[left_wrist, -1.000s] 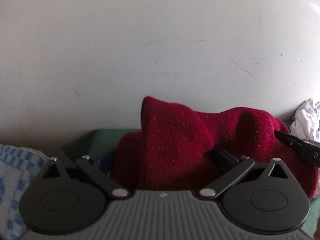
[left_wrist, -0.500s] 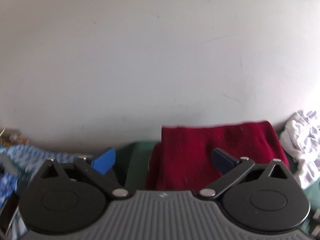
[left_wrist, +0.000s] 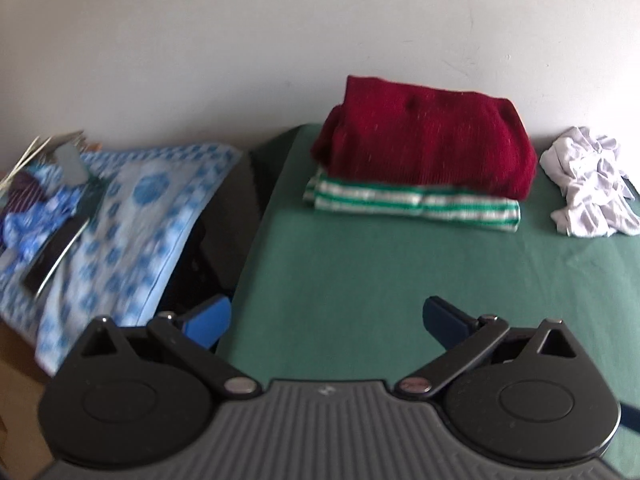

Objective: Fold clothes

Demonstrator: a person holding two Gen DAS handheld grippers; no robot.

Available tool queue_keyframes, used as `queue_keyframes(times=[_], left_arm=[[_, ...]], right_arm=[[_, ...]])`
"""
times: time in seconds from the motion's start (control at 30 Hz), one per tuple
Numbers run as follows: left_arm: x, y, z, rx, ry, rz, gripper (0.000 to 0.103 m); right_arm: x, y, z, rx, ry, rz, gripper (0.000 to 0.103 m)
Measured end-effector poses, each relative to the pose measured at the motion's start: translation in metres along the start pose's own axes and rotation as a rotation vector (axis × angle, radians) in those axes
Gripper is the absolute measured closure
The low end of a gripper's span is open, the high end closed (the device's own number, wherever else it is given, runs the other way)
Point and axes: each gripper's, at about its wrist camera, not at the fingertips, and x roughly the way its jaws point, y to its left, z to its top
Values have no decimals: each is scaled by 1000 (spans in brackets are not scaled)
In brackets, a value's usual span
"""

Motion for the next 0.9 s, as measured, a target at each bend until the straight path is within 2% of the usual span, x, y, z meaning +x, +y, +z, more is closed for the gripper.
queue_keyframes(times=[0.1,0.3,0.5,0.63,0.8,0.9], left_arm=[[-23,-2,-18,-3,-8,47,0],[-75,-13,-52,-22,-37,121,0],[-101,-23,-88,-9,-12,174,0],[-102,-24,-90,7,-15,154,0],[-101,-24,-90,27,-19,120,0],[-92,-28,-88,68,-9,64,0]], right_arm=[[-19,-3,-7,-2,-60,-4,11],[-50,-10,-23,-44,-117,-47,11],[-62,-26,-37,5,-126,25,11],[-63,-20,-42,-7,-118,37,11],[-63,-22,-42,33,-131,-10,11],[-63,-25,-42,67,-131,-44,11]])
